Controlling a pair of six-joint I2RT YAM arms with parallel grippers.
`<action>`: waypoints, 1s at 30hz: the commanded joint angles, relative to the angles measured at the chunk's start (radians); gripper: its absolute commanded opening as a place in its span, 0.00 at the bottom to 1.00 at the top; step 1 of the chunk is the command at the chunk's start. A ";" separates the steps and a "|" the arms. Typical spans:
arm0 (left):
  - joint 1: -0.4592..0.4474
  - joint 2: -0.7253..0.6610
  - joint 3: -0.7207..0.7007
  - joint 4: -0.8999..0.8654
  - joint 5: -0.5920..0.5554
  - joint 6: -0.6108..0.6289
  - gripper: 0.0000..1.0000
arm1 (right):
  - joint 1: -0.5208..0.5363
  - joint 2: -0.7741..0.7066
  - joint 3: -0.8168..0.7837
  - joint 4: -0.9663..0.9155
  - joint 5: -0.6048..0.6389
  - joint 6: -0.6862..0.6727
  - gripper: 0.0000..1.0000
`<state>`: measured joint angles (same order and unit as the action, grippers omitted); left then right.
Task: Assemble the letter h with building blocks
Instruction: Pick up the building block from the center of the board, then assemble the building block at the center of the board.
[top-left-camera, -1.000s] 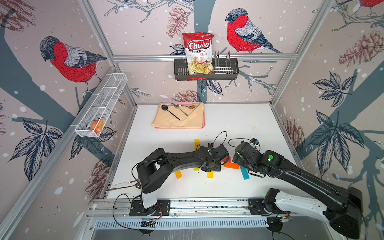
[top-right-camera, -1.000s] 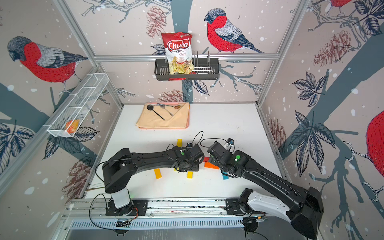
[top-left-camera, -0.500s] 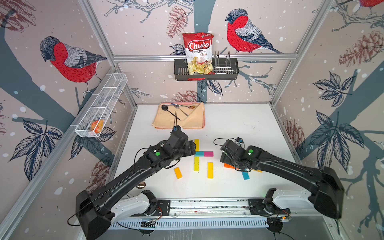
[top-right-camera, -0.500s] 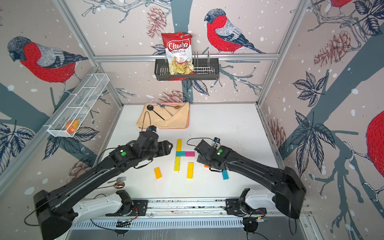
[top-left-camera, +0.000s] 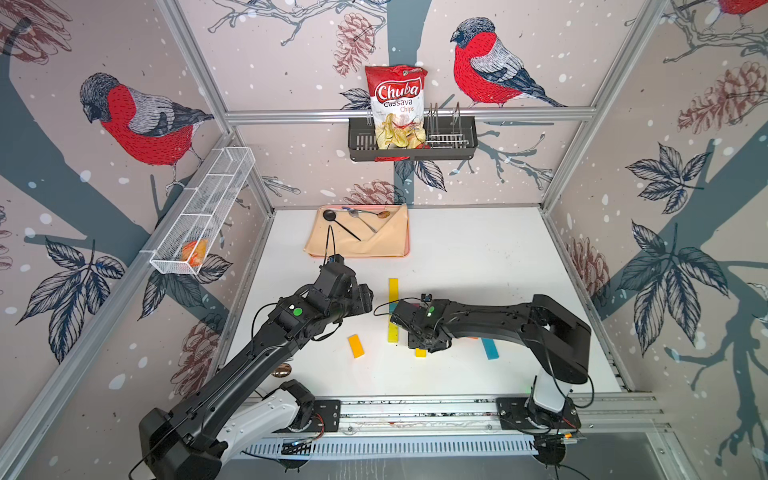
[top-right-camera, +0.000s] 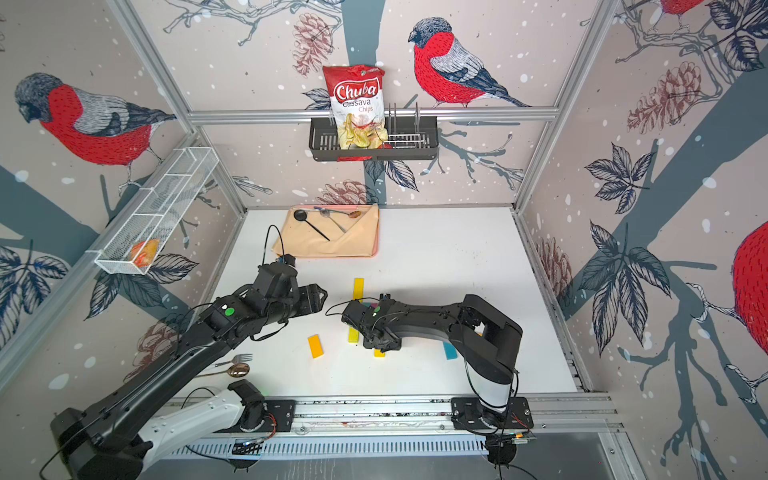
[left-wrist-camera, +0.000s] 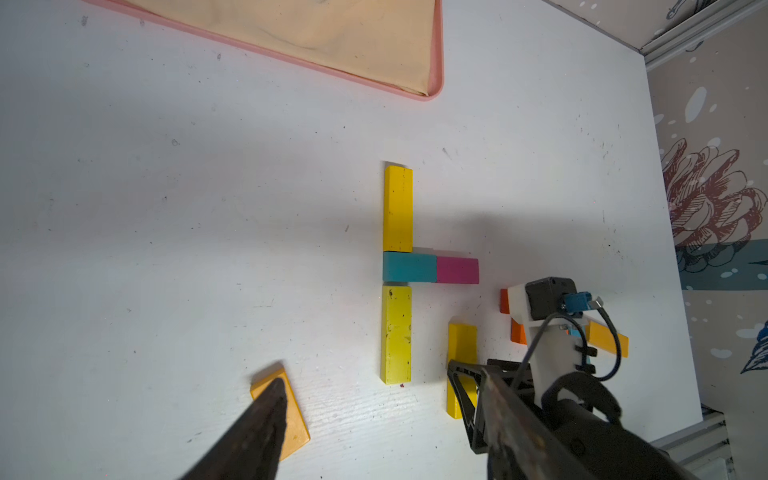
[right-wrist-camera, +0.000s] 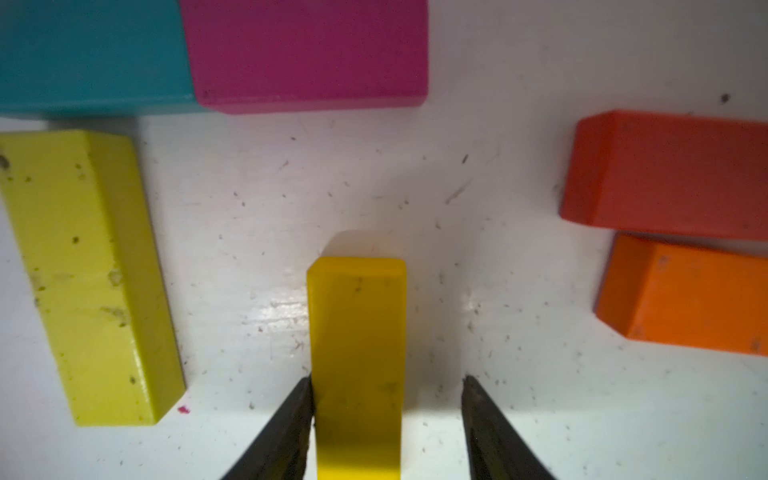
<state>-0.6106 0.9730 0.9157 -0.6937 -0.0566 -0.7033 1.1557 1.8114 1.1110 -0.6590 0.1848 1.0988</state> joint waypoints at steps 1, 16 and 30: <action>0.014 -0.009 -0.008 0.006 0.001 0.020 0.73 | -0.007 0.009 -0.006 0.010 -0.012 -0.012 0.44; 0.052 -0.036 -0.053 0.013 0.006 0.012 0.71 | -0.085 0.006 0.020 0.037 -0.082 -0.134 0.31; 0.064 -0.042 -0.072 0.013 0.006 0.015 0.70 | -0.125 0.055 0.069 0.007 -0.062 -0.170 0.31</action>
<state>-0.5507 0.9356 0.8494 -0.6926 -0.0528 -0.6994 1.0328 1.8576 1.1713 -0.6342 0.1101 0.9421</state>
